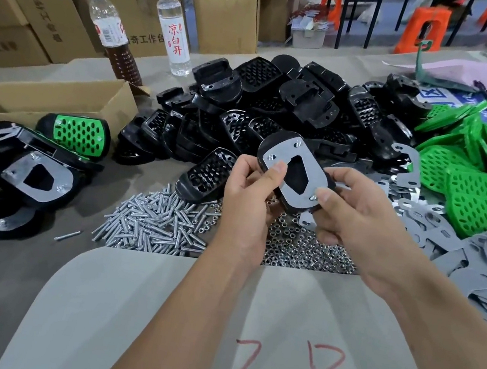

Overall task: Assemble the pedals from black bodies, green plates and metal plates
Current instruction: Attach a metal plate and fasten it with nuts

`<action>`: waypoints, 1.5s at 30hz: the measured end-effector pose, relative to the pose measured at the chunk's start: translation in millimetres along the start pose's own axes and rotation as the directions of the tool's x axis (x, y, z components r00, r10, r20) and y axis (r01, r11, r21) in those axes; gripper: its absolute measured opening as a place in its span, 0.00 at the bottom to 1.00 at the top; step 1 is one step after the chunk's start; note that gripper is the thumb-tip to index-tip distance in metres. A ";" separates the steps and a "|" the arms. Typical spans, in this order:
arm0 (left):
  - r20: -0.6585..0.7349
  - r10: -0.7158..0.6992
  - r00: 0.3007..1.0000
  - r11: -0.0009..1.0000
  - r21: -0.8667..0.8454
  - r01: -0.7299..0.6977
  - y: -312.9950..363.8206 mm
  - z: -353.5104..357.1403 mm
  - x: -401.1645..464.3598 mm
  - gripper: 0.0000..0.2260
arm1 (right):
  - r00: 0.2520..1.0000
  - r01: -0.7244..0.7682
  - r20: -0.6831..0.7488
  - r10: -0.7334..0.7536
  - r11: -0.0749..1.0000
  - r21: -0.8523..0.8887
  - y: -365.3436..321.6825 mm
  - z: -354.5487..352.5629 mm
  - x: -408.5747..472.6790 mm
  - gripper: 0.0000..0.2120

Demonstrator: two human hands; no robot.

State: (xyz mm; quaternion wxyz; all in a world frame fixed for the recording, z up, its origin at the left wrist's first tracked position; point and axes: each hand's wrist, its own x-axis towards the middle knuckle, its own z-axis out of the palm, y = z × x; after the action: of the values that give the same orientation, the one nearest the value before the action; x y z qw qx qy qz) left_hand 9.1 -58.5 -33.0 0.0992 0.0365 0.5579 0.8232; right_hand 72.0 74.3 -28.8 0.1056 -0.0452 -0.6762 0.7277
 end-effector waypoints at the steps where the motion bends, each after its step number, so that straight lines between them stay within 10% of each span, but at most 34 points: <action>1: -0.003 -0.013 1.000 1.000 -0.011 0.013 -0.6 -0.4 0.4 0.09 | 1.000 0.001 0.004 -0.001 1.000 0.003 0.3 0.2 0.9 0.07; 45: -0.131 -0.126 0.983 0.979 -0.174 0.102 4.8 -6.1 0.6 0.16 | 0.992 -0.120 0.048 0.119 0.993 0.021 3.3 10.0 0.4 0.04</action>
State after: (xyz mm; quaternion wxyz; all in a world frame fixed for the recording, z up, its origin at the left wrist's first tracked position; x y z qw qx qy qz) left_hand 7.0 -65.6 -30.9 0.1092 -0.0626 0.4938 0.8604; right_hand 69.2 64.5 -31.3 0.0467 -0.0675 -0.6660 0.7414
